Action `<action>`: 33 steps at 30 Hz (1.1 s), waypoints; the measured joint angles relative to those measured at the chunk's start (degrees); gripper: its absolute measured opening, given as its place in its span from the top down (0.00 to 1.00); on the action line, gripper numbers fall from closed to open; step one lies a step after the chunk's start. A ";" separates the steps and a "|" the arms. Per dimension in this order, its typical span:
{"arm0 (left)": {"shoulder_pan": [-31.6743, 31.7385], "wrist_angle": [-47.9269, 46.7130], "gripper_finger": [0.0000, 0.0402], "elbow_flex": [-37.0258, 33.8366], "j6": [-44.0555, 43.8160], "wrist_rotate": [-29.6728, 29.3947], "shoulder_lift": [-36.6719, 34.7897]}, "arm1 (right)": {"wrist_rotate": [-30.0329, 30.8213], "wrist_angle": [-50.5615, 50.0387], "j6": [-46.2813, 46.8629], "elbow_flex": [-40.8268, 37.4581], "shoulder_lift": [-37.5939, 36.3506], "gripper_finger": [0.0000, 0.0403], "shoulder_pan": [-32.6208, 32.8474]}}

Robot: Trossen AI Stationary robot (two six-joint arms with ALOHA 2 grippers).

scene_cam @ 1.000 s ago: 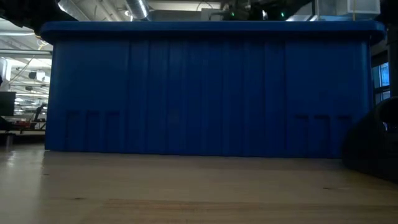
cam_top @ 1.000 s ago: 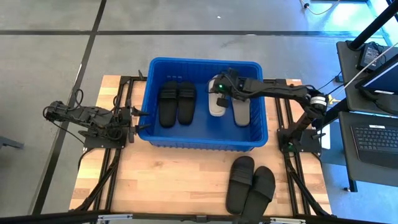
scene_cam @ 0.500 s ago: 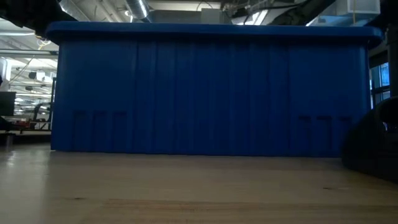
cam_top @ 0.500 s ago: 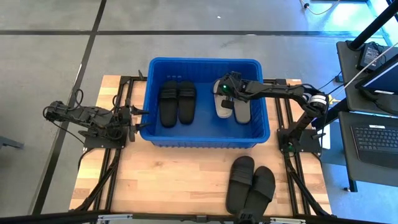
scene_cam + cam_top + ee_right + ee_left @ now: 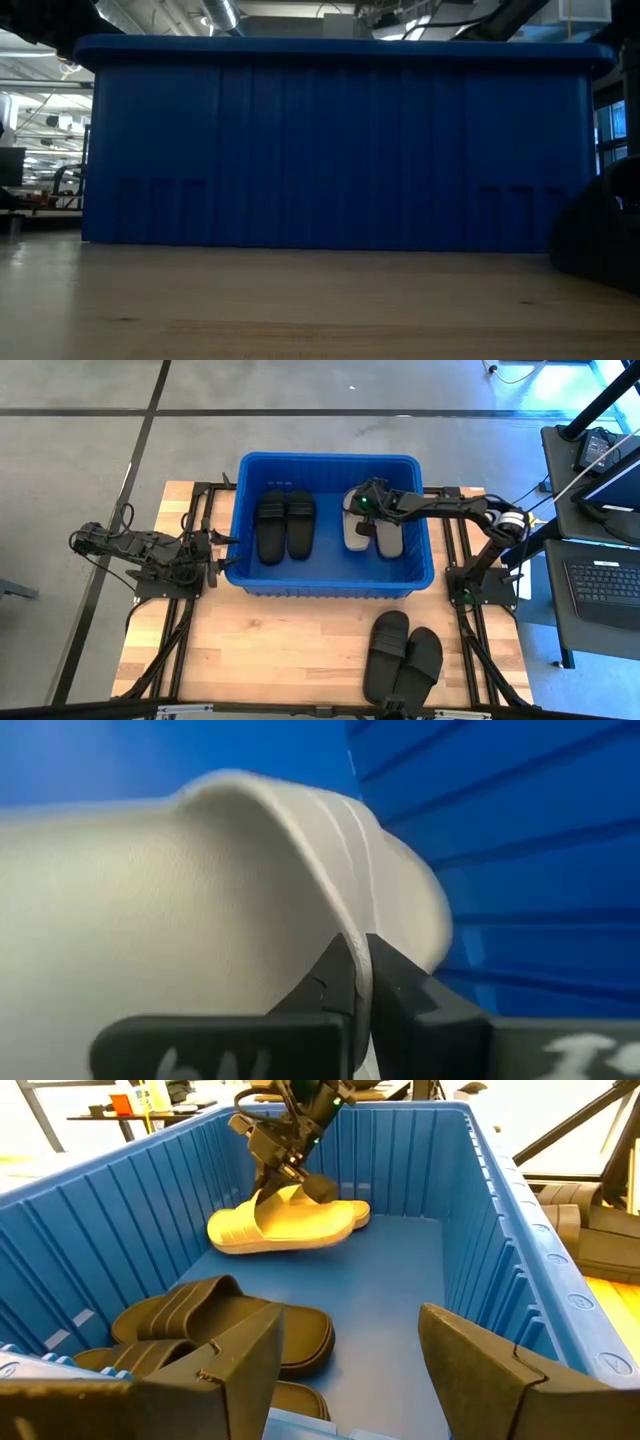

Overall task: Pick and place slides into bin
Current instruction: Put the gray slipper into the blue container

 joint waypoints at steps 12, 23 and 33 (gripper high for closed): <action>0.00 -0.02 0.43 0.00 -1.43 -0.02 0.02 | -0.35 -1.54 -0.05 0.17 4.68 0.96 0.07; 0.00 -0.01 0.43 0.00 -1.53 -0.02 0.02 | 2.30 -1.52 -7.41 0.24 5.84 0.95 0.17; -0.02 -0.02 0.43 0.00 -1.55 -0.02 0.02 | 3.99 -5.11 -7.78 2.10 6.15 0.85 2.15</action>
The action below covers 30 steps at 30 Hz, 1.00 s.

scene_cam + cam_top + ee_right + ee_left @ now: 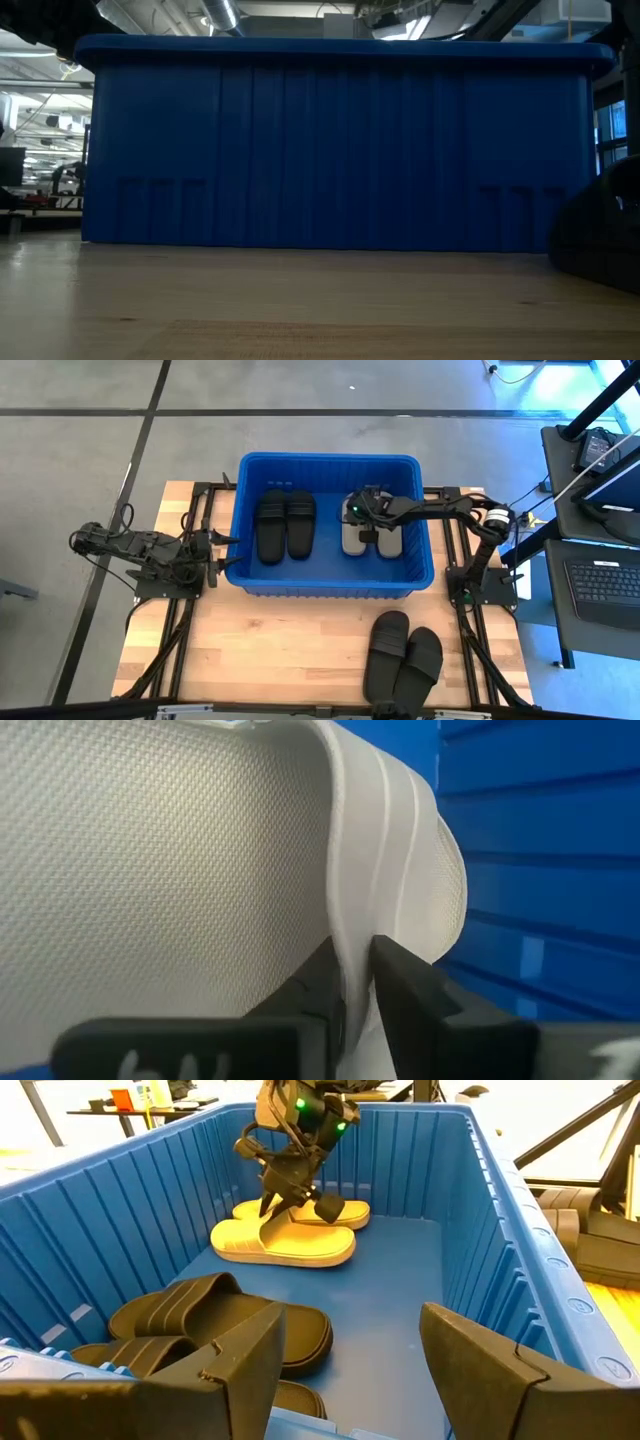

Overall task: Pick and place slides into bin
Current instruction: Put the gray slipper into the blue container

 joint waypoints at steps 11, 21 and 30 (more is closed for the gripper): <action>0.01 -0.02 0.43 0.00 0.11 0.00 0.00 | 0.24 -5.76 -2.64 3.87 0.06 0.83 0.28; 0.01 -0.19 0.43 0.00 0.12 0.00 0.00 | -0.02 -6.26 -2.56 3.91 0.04 0.84 0.30; 0.01 -0.20 0.43 0.00 0.12 0.00 0.00 | -0.13 -6.11 -2.56 3.93 -0.05 0.84 0.32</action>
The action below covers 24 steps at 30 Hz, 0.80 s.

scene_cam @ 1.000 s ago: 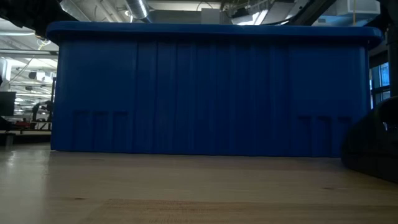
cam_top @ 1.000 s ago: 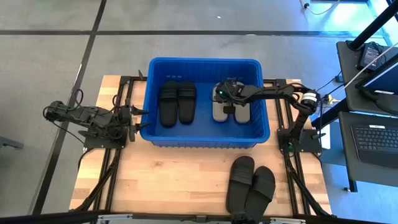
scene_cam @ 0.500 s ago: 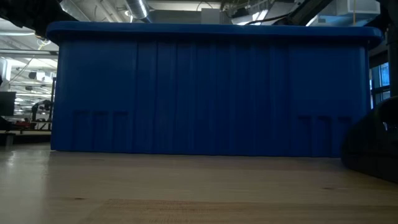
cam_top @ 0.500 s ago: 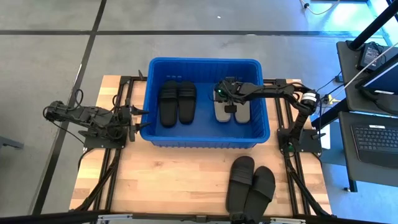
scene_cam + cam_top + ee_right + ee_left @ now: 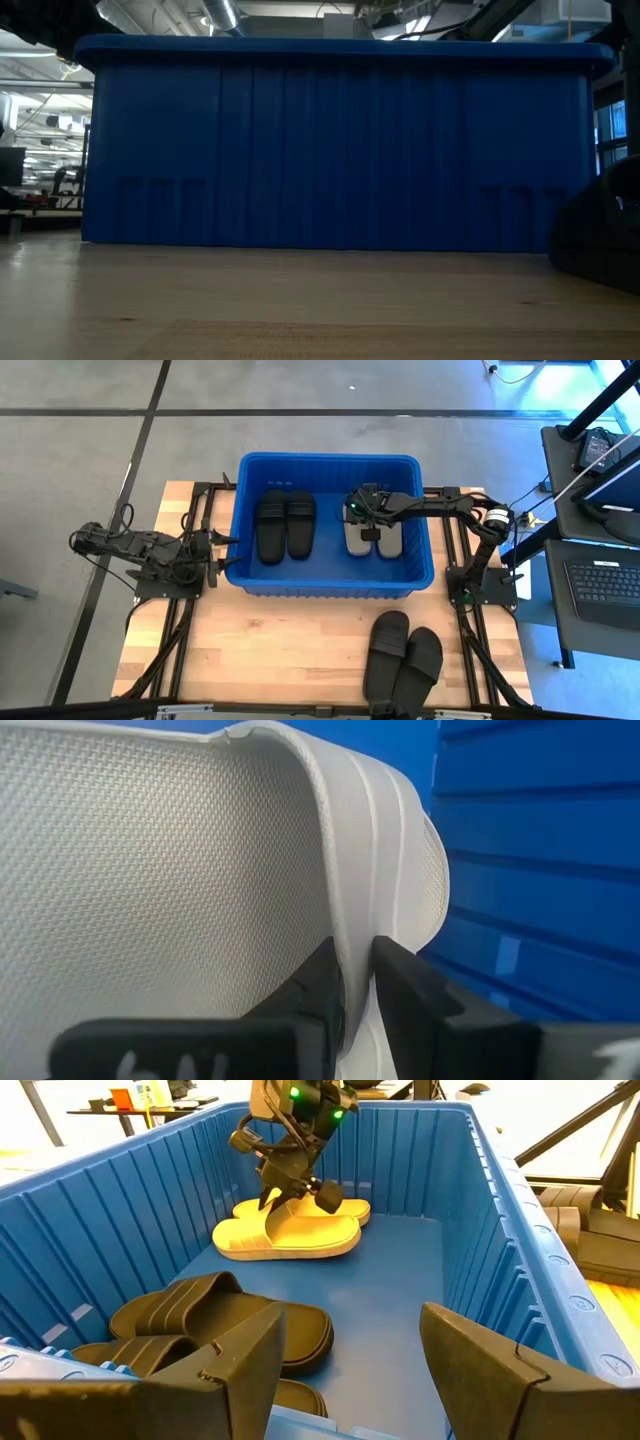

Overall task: Pick and place slides into bin
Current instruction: Put the gray slipper into the blue container, then put the black slipper into the blue container

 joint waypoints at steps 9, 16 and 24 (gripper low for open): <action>0.00 -0.02 0.43 0.00 0.02 0.00 0.00 | -2.55 -0.13 -0.02 0.02 -0.06 0.67 0.01; 0.00 -0.02 0.43 0.00 0.02 0.02 0.00 | -2.55 -0.17 0.04 0.07 -0.11 0.43 0.02; -0.01 0.00 0.43 0.00 0.02 0.02 -0.01 | -2.57 -2.50 0.19 0.07 -0.11 0.30 0.07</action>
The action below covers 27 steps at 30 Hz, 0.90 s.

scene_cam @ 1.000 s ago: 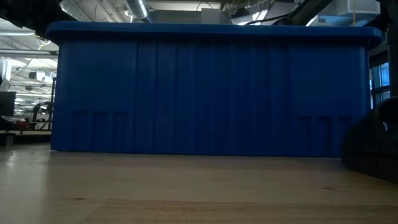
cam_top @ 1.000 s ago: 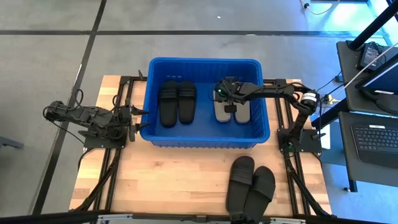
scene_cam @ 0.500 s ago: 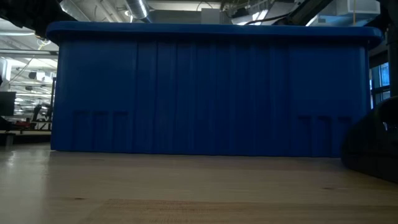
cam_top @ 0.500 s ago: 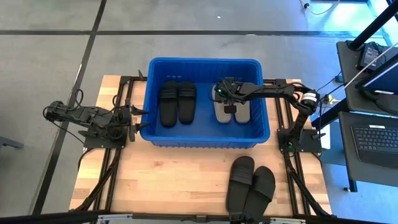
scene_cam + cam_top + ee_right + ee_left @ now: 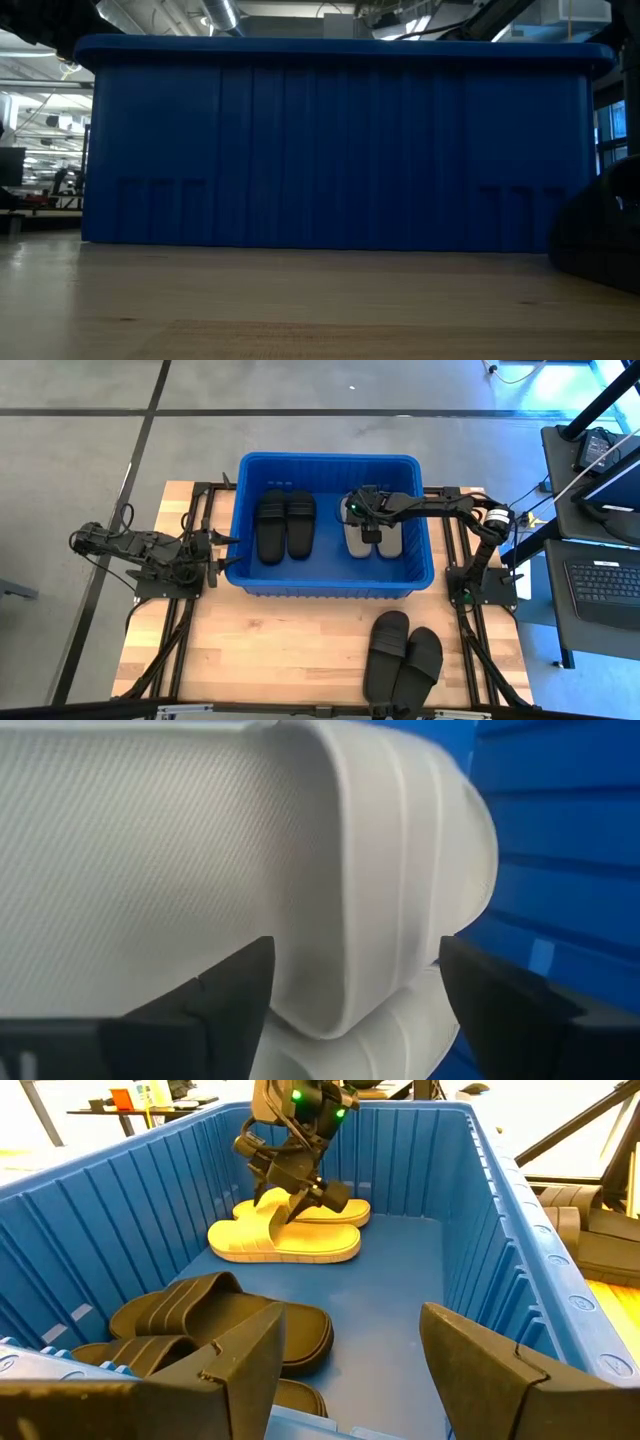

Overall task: Pick and place slides into bin
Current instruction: Put the black slipper into the blue container

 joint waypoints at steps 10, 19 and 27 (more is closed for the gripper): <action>0.01 0.00 0.43 0.00 0.00 0.00 0.01 | 0.00 -1.02 0.03 0.00 0.00 0.30 0.04; 0.01 -0.44 0.43 0.00 0.02 0.00 0.01 | -0.15 -1.77 0.59 0.02 -2.27 0.30 1.36; -0.01 -2.00 0.43 0.00 0.02 0.00 -0.01 | -3.12 -6.00 5.51 0.04 -6.66 0.30 1.97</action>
